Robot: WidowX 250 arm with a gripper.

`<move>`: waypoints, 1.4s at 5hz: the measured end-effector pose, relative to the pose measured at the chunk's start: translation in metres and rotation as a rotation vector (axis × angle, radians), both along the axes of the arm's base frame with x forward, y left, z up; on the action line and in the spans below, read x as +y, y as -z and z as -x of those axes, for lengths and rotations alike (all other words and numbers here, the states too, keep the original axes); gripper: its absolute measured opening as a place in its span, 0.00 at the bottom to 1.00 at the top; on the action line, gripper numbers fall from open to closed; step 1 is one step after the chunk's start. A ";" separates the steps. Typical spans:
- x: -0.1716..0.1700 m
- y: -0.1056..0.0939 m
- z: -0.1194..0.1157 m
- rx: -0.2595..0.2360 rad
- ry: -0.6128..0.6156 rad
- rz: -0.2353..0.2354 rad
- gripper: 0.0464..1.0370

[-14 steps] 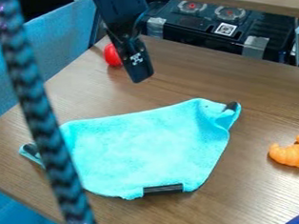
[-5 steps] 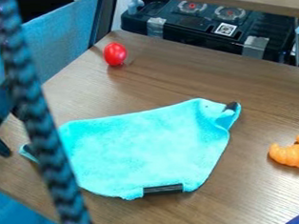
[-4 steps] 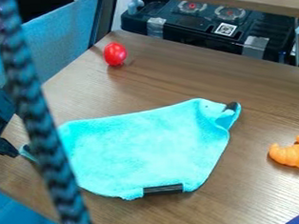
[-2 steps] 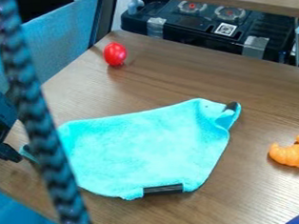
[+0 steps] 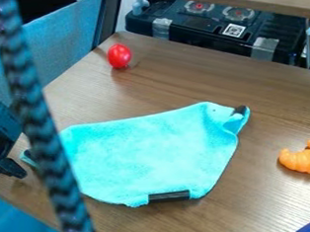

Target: Fold the cloth from bottom left to top right

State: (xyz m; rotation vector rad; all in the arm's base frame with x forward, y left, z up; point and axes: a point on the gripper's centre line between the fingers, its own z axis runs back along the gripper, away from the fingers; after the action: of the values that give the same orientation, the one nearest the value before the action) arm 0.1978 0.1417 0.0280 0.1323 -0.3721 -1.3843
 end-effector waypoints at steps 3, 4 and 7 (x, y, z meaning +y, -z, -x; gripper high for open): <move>-0.005 0.006 -0.008 0.026 -0.041 0.006 0.32; -0.006 0.003 -0.009 0.041 -0.057 0.038 0.11; -0.046 -0.054 -0.029 0.125 -0.166 0.287 0.01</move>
State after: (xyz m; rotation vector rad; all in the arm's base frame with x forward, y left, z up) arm 0.2265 0.0955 0.0821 -0.1558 -0.4407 -1.1560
